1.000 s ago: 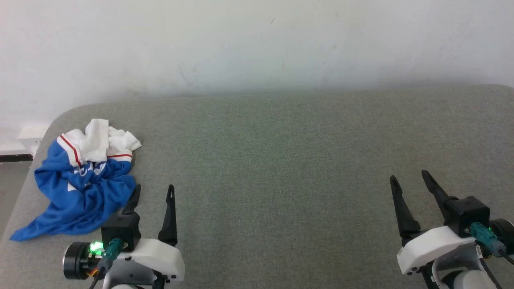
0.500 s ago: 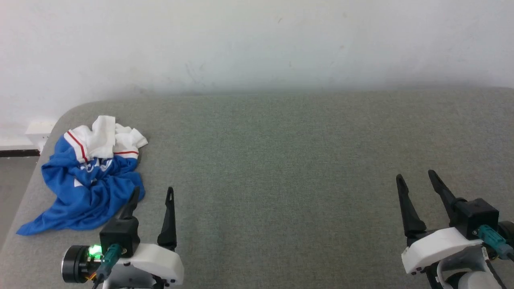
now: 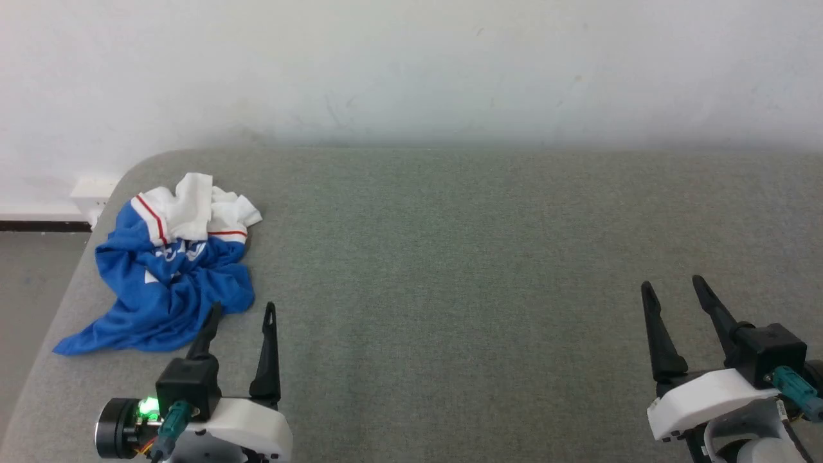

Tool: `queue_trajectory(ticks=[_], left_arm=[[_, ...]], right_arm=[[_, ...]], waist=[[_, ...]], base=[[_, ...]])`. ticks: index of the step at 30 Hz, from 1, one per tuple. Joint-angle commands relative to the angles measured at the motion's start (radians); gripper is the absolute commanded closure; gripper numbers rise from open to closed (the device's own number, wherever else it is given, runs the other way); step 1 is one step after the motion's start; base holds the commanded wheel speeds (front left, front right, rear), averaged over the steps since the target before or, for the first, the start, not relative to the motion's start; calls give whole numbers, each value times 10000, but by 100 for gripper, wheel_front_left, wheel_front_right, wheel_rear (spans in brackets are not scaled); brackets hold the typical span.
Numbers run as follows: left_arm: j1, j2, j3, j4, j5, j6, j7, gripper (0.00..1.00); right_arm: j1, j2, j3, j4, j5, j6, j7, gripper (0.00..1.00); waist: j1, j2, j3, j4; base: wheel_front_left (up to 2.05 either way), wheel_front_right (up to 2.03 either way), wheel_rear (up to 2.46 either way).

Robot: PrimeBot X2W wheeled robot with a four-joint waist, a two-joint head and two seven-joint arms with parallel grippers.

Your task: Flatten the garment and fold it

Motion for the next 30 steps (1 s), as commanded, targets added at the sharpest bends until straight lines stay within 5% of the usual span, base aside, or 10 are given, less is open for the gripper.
queue_trajectory(ticks=[1,30], left_arm=[[111,54,-7,-79,-56,-57,-112,0],[488,61,22,-318,-75,-29,-719,0]], right_arm=[[53,14,-45,36,53,-4,-84,0],[-64,23,10,257,-135,-6,-690,0]], waist=[[0,-1,17,112],[0,-1,93,1999]], base=[[0,0,0],[0,0,0]])
